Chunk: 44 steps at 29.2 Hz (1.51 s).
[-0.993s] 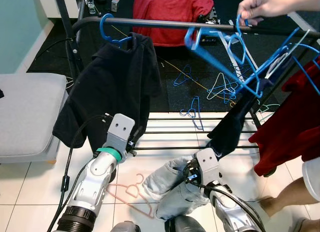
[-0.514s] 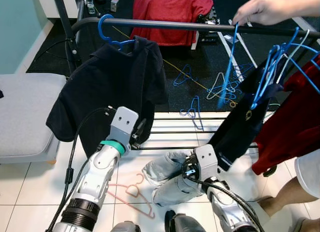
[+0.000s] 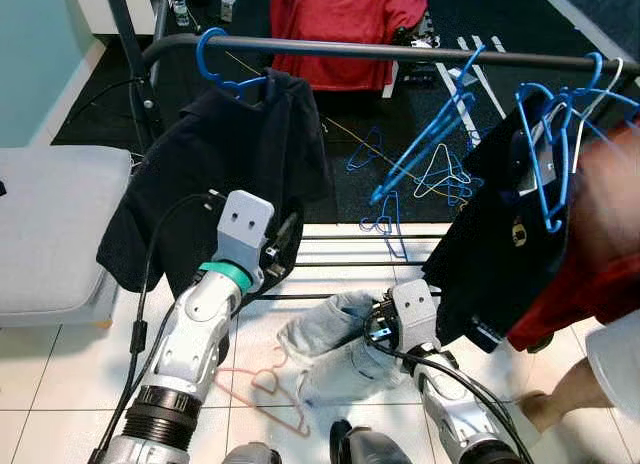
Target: Hang hanger
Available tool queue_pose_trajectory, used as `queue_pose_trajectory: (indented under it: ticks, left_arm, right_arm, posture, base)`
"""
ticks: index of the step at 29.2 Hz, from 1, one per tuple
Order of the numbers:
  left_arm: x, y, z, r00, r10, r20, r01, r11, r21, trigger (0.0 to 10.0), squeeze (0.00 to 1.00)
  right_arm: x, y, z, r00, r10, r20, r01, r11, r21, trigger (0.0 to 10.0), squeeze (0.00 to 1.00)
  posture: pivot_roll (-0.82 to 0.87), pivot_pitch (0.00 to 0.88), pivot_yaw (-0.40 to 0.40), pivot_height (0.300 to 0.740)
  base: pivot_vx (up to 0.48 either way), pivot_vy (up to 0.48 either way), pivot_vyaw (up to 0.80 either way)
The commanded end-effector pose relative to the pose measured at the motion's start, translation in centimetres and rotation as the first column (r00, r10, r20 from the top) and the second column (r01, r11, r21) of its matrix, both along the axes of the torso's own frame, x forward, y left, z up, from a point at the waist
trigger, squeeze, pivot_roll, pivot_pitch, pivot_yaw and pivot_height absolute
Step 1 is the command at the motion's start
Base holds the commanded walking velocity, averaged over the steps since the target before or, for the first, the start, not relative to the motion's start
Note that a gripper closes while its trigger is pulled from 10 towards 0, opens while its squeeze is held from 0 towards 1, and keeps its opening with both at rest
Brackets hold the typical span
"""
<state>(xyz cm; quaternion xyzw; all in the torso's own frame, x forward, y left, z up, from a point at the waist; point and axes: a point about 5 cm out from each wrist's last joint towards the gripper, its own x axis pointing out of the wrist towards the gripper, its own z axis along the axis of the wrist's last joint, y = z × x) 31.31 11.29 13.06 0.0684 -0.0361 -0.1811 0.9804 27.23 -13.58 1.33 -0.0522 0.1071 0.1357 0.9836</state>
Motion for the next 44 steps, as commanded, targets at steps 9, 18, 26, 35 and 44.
queue_pose_trajectory:
  ticks: [9, 18, 26, 35, 44]
  left_arm:
    - [-2.9, 0.7, -7.9, 0.967, -0.043, -0.25, 0.081, 0.986, 0.143, 10.0, 0.0]
    - [-6.7, 3.2, -15.2, 0.851, 0.07, -0.52, 0.075, 0.965, 0.253, 10.0, 0.0]
    - [-9.8, 4.7, -18.9, 0.733, 0.178, -0.656, 0.086, 0.933, 0.35, 10.0, 0.0]
    - [-9.9, 4.5, -19.3, 0.738, 0.196, -0.646, 0.093, 0.918, 0.385, 10.0, 0.0]
    - [-9.9, 4.6, -19.4, 0.739, 0.196, -0.644, 0.096, 0.916, 0.389, 10.0, 0.0]
  right_arm:
    - [-1.1, -0.6, -1.5, 0.998, -0.032, -0.05, 0.032, 0.999, -0.005, 10.0, 0.0]
    - [-3.8, -2.8, -5.1, 0.96, -0.121, -0.253, 0.106, 0.992, -0.072, 10.0, 0.0]
    - [-5.1, -3.8, -6.6, 0.915, -0.185, -0.359, 0.158, 0.982, -0.102, 10.0, 0.0]
    - [-5.0, -3.0, -6.6, 0.921, -0.161, -0.354, 0.138, 0.986, -0.091, 10.0, 0.0]
    - [-5.5, -2.8, -7.0, 0.913, -0.17, -0.37, 0.147, 0.985, -0.09, 10.0, 0.0]
  posture:
    - [-0.06, 0.039, 0.022, 0.74]
    - [-0.07, 0.0, 0.001, 0.74]
    - [-0.06, 0.0, -0.016, 0.74]
    - [-0.05, 0.0, -0.015, 0.74]
    - [-0.06, 0.001, -0.001, 0.74]
  base:
    - [0.0, 0.0, 0.0]
    - [0.0, 0.0, 0.0]
    - [0.0, 0.0, 0.0]
    - [0.0, 0.0, 0.0]
    - [0.0, 0.0, 0.0]
